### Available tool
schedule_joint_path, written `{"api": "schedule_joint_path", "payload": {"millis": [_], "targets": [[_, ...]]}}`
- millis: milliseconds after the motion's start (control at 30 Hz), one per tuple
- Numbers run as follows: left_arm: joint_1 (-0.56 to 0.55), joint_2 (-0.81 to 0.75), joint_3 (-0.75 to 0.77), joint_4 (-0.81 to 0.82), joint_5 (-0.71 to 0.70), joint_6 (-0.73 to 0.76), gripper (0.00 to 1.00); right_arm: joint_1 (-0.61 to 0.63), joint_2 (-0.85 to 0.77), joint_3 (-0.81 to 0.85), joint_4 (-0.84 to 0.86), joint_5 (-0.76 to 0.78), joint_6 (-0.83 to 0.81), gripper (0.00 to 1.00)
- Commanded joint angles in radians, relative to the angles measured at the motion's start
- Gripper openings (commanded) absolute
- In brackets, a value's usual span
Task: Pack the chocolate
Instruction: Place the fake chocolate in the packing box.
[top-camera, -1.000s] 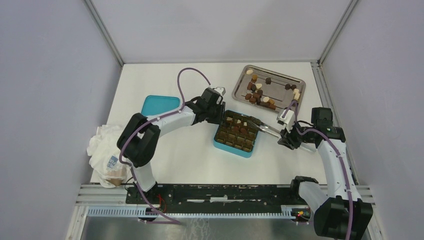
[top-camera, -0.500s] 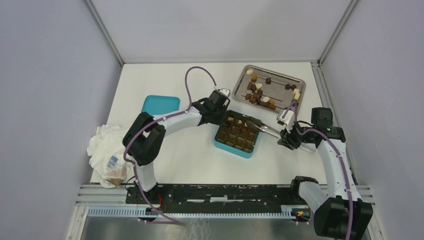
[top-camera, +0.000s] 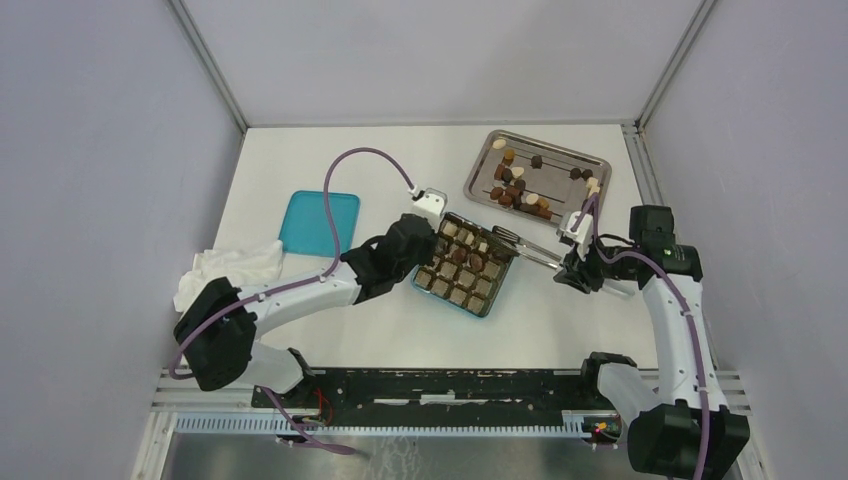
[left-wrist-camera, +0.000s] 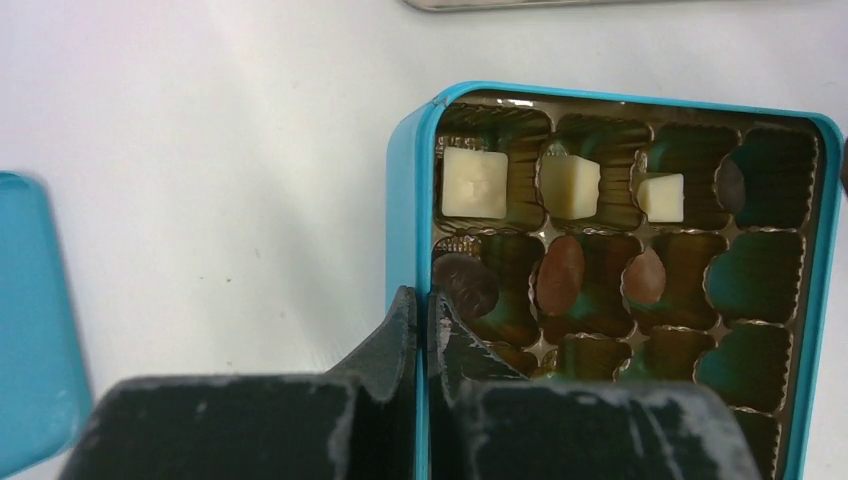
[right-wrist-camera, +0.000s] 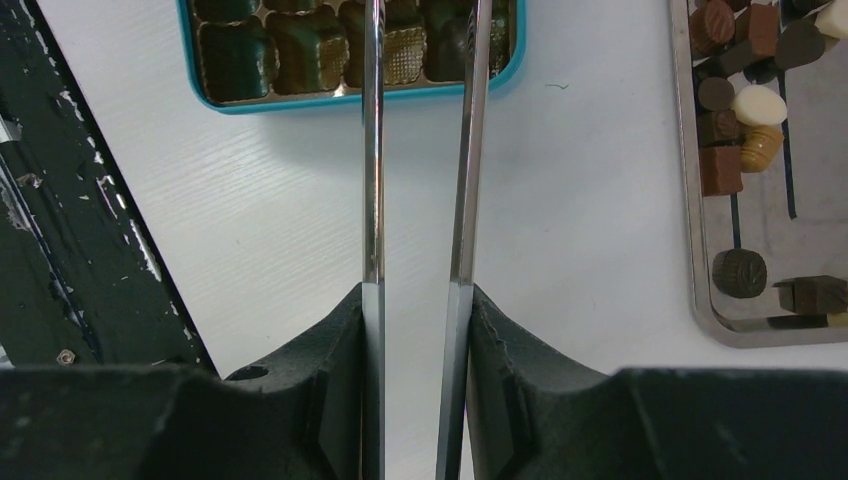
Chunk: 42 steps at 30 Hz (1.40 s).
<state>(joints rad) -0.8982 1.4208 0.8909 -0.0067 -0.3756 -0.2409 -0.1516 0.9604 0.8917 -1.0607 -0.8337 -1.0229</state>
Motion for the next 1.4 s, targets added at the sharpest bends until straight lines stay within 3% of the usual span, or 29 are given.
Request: {"api": "schedule_joint_path", "payload": {"millis": [0, 233, 433, 700, 1033, 1233, 1367], "targets": [[-0.011, -0.074, -0.038, 0.2, -0.09, 0.06, 0.02, 0.001, -0.021, 0.066, -0.058, -0.079, -0.056, 0.0], [-0.006, -0.009, 0.002, 0.128, -0.093, -0.007, 0.02, 0.001, -0.03, 0.055, -0.054, -0.041, -0.063, 0.0], [0.05, 0.123, 0.084, 0.028, -0.002, -0.135, 0.02, 0.002, -0.015, -0.033, 0.027, 0.063, -0.022, 0.0], [0.069, 0.235, 0.138, -0.043, 0.046, -0.192, 0.02, 0.003, 0.035, -0.056, 0.064, 0.11, -0.006, 0.0], [0.072, 0.206, 0.136, -0.07, 0.046, -0.219, 0.41, 0.045, 0.086, -0.095, 0.123, 0.169, 0.035, 0.01], [0.073, 0.085, 0.109, -0.094, 0.048, -0.199, 0.62, 0.073, 0.086, -0.112, 0.14, 0.185, 0.055, 0.02], [0.112, -0.02, 0.099, -0.115, 0.149, -0.173, 0.81, 0.088, 0.093, -0.116, 0.151, 0.193, 0.067, 0.04]]}}
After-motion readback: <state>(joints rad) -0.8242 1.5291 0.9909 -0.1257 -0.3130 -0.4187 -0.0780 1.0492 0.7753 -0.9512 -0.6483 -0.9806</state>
